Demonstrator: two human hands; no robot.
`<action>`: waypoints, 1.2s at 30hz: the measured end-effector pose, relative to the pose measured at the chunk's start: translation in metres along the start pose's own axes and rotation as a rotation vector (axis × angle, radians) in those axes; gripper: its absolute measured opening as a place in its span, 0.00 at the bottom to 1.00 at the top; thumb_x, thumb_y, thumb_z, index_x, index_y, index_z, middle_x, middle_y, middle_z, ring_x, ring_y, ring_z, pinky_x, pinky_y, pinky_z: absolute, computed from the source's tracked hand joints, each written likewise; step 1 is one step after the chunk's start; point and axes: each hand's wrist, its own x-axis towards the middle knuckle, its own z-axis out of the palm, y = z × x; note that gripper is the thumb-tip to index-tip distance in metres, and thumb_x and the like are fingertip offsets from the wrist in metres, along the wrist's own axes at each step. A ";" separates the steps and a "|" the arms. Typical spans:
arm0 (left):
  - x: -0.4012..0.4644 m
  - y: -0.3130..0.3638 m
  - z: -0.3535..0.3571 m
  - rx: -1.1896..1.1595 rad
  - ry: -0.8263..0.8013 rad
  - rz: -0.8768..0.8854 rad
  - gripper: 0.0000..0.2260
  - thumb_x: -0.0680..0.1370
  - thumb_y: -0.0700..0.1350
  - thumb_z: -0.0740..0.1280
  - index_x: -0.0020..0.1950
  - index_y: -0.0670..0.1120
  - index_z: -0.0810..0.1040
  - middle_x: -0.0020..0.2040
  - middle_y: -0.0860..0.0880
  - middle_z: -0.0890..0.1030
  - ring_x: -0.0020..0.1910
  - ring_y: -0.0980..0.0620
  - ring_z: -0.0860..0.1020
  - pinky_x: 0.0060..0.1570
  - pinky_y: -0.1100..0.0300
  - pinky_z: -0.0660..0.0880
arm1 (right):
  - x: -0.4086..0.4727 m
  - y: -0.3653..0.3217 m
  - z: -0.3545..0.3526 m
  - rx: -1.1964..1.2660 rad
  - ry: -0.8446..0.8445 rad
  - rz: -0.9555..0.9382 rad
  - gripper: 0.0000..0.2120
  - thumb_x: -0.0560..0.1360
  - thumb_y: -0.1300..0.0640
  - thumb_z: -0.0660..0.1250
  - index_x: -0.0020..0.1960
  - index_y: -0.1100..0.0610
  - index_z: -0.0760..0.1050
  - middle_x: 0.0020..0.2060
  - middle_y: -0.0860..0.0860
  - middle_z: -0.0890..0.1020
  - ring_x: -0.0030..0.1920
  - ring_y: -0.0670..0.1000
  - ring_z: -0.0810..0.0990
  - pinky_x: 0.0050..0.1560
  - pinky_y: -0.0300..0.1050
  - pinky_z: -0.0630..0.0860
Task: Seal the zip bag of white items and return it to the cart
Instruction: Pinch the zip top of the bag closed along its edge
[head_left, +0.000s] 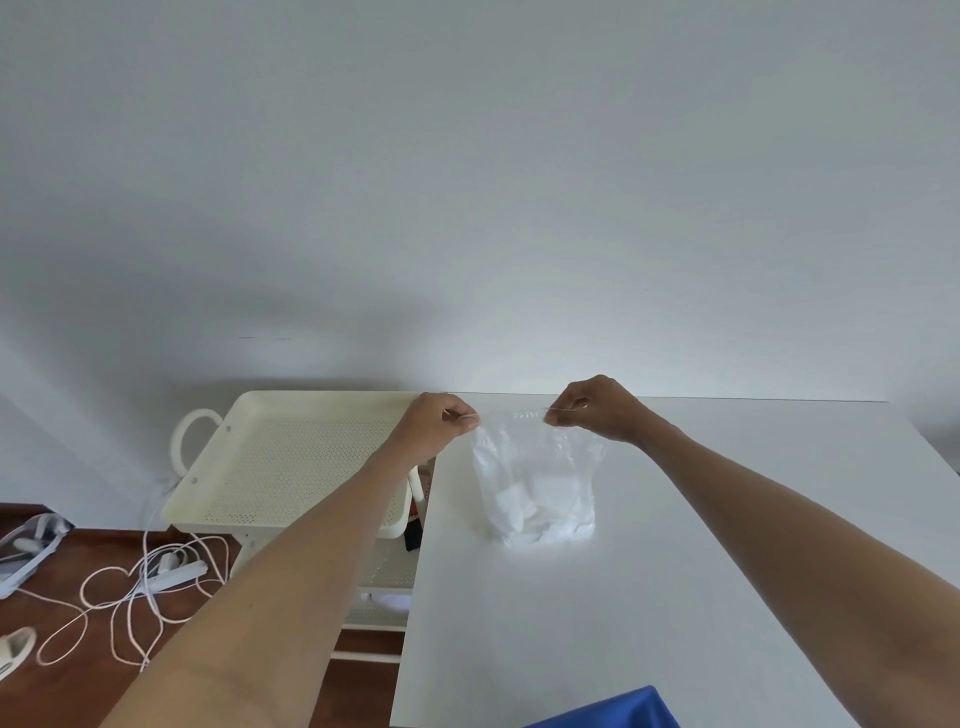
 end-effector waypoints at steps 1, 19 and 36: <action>0.000 0.000 0.000 0.030 -0.004 0.002 0.06 0.77 0.42 0.73 0.51 0.40 0.85 0.46 0.50 0.85 0.46 0.54 0.81 0.48 0.61 0.76 | 0.000 0.000 0.001 0.004 -0.004 -0.001 0.09 0.74 0.51 0.78 0.49 0.56 0.87 0.47 0.50 0.88 0.53 0.50 0.86 0.51 0.40 0.78; 0.000 -0.009 -0.006 0.033 0.012 -0.031 0.09 0.78 0.45 0.72 0.51 0.39 0.84 0.46 0.47 0.85 0.45 0.51 0.81 0.45 0.62 0.74 | -0.001 0.006 -0.013 0.003 0.025 0.039 0.05 0.73 0.49 0.79 0.42 0.49 0.85 0.46 0.50 0.88 0.51 0.48 0.84 0.46 0.36 0.76; 0.000 -0.006 -0.006 0.069 0.075 -0.048 0.04 0.78 0.45 0.72 0.44 0.46 0.83 0.35 0.58 0.78 0.35 0.62 0.75 0.36 0.68 0.67 | -0.009 0.029 -0.030 0.033 0.050 0.084 0.10 0.71 0.48 0.81 0.43 0.54 0.86 0.44 0.52 0.87 0.48 0.48 0.82 0.46 0.38 0.74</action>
